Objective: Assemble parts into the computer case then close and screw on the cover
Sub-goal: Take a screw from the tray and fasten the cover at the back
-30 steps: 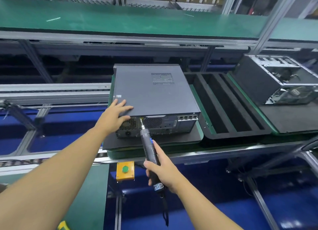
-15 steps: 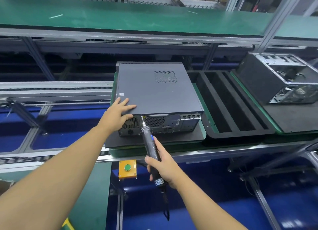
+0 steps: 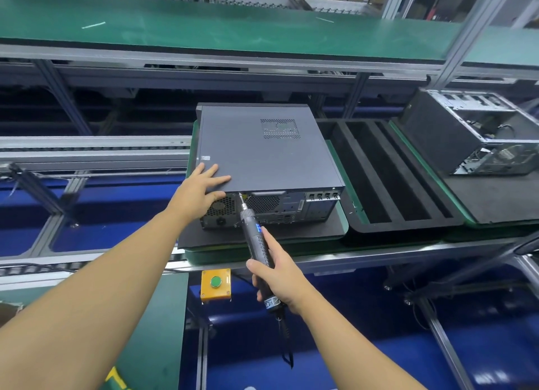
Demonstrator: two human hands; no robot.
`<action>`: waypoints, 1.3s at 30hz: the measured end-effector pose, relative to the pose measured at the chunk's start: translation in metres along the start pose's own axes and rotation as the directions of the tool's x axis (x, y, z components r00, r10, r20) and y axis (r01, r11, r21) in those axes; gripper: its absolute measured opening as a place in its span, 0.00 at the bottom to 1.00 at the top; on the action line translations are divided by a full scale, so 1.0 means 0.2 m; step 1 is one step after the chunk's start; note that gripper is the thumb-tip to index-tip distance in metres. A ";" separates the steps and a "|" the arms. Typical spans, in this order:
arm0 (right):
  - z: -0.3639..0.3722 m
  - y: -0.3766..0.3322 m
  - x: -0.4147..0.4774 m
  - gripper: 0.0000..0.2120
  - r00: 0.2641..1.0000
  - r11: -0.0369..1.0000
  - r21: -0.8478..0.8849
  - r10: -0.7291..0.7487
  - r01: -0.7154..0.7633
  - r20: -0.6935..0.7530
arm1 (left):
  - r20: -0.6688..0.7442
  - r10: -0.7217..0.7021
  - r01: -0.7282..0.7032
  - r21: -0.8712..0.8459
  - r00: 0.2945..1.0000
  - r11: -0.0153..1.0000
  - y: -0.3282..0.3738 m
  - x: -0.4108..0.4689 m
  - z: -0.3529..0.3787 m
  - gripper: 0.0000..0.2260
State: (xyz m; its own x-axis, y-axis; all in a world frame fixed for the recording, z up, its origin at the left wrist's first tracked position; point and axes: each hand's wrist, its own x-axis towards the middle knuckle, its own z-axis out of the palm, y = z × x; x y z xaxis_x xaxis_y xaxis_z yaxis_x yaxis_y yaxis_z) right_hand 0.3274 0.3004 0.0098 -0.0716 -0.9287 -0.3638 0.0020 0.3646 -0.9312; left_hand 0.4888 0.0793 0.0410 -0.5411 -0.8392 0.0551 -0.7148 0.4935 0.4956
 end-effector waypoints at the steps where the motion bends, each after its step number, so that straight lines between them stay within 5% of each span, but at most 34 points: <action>1: 0.00 -0.01 0.00 0.40 1.000 1.000 -0.003 0.004 -0.004 0.000 | 0.000 -0.002 0.002 -0.002 1.000 1.000 0.00 0.00 0.00 0.21; 39: 0.06 -0.04 -0.02 0.41 0.999 0.997 0.070 0.041 -0.043 0.030 | -0.040 -0.083 0.083 -0.007 0.996 0.997 0.05 0.00 0.04 0.22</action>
State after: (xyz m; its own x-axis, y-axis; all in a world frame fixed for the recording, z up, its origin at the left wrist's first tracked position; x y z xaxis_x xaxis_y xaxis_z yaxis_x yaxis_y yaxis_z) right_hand 0.3392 0.3007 0.0180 -0.0414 -0.9144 -0.4026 0.0745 0.3990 -0.9139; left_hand 0.4779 0.0862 0.0384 -0.4616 -0.8857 0.0489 -0.7538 0.4207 0.5048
